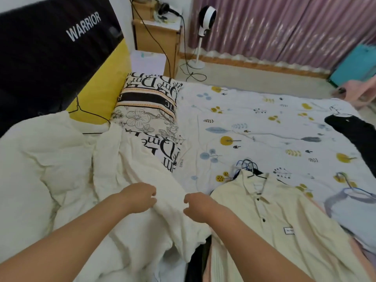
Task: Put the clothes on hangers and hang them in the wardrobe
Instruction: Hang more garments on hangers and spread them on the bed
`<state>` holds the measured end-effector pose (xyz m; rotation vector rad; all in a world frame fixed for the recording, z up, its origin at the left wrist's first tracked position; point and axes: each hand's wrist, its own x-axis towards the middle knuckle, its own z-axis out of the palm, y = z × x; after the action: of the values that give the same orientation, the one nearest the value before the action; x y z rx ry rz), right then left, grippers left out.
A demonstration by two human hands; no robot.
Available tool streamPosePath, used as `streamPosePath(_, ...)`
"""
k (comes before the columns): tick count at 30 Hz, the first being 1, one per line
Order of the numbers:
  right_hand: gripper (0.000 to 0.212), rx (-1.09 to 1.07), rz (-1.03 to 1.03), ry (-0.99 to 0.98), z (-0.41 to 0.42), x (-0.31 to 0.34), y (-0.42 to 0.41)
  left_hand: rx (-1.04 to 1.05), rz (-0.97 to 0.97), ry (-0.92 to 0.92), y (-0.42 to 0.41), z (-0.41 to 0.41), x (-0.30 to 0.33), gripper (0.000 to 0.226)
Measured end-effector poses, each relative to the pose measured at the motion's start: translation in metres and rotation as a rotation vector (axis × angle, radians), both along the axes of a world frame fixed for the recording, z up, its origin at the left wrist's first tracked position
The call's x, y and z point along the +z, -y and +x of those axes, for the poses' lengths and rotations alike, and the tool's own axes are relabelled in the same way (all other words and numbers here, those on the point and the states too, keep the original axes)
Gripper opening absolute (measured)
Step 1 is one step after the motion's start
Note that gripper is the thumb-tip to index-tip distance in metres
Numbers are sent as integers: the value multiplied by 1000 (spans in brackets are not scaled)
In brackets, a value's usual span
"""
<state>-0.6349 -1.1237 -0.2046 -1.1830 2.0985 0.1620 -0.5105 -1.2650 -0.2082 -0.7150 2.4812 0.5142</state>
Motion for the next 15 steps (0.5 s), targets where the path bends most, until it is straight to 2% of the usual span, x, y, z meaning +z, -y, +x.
streamPosePath(8,41,-176,83,-33,-110,-27,-133,-67,89,36,-105,-85,-40,40)
streamPosePath(12,36,-272,129,-100,-170,-61,-190,-12,89,-39,-142,-132,-65,30)
streamPosePath(15,36,-331,145,-154,-219,-86,-224,31,49,-80,-168,-173,-89,33)
